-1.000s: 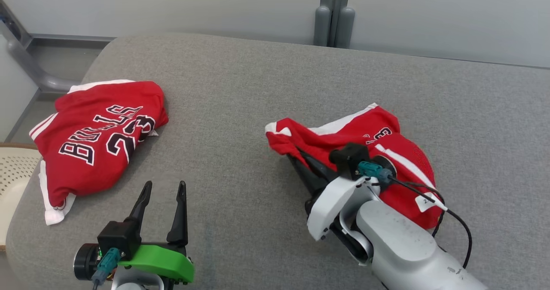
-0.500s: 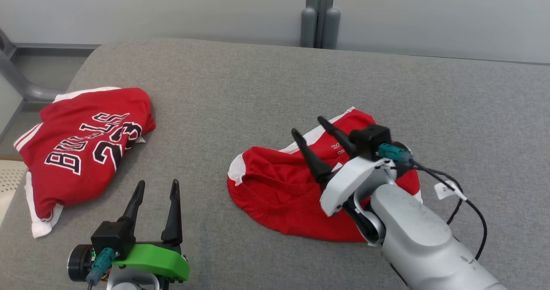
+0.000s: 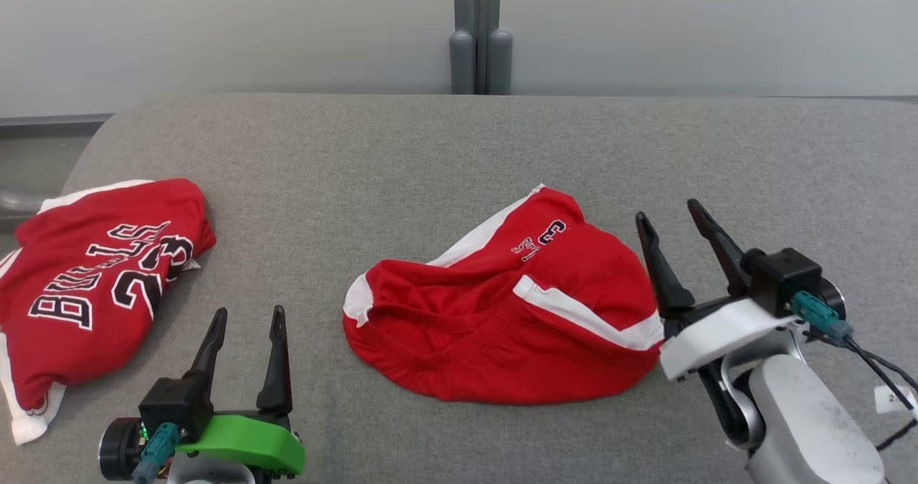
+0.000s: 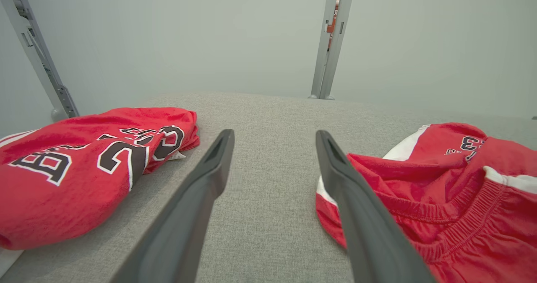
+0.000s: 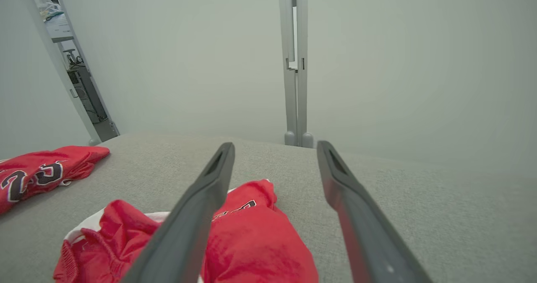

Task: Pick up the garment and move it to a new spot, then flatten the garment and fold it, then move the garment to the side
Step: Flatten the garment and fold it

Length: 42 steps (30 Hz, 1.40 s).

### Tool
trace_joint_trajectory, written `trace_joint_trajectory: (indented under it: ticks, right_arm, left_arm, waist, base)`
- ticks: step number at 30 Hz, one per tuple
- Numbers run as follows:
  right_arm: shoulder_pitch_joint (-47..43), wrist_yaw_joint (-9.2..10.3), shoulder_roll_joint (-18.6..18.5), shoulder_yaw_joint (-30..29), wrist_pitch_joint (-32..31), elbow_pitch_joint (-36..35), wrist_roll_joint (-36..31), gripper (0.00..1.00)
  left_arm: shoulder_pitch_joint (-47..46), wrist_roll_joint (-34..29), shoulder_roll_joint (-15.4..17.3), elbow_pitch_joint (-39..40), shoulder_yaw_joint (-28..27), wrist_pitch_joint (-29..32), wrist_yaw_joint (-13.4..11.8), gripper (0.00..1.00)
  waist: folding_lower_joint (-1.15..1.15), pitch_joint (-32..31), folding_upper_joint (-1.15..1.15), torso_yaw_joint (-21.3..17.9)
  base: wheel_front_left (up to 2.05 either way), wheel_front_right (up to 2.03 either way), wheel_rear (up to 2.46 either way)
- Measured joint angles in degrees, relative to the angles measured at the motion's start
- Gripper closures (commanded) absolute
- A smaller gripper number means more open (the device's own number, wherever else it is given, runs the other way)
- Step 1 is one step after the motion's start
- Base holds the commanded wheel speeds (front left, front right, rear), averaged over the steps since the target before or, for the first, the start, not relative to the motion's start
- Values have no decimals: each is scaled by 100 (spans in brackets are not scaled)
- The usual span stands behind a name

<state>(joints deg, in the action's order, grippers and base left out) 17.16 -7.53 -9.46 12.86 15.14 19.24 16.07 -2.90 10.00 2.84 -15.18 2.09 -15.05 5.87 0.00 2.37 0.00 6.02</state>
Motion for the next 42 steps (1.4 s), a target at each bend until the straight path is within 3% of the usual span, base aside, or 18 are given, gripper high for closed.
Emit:
trace_joint_trajectory:
  ticks: [11,23,32,36,42]
  right_arm:
    - [-1393,0,282,-895,0,-1077,-270,0]
    - [-1561,0,439,-923,0,-1199,-331,0]
    - [-1440,0,437,-937,0,-1192,-363,0]
    - [-1391,0,439,-937,0,-1183,-361,0]
    - [-1287,0,458,-912,0,-1166,-360,0]
  left_arm:
    - [79,-42,-1,-7,-112,0,22,0]
    - [-13,-201,-1,-7,20,0,78,0]
    - [-852,-215,-2,-315,814,-9,142,0]
    - [-1194,-141,48,-632,1443,-9,147,0]
    - [-1680,177,333,-1234,2335,45,152,0]
  waist:
    - [0,-133,0,-203]
    - [0,-146,0,-533]
    - [0,46,0,-852]
    - [0,142,0,-1016]
    - [0,290,0,-1268]
  base:
    - [0,0,0]
    - [0,0,0]
    - [0,0,0]
    - [0,0,0]
    - [0,0,0]
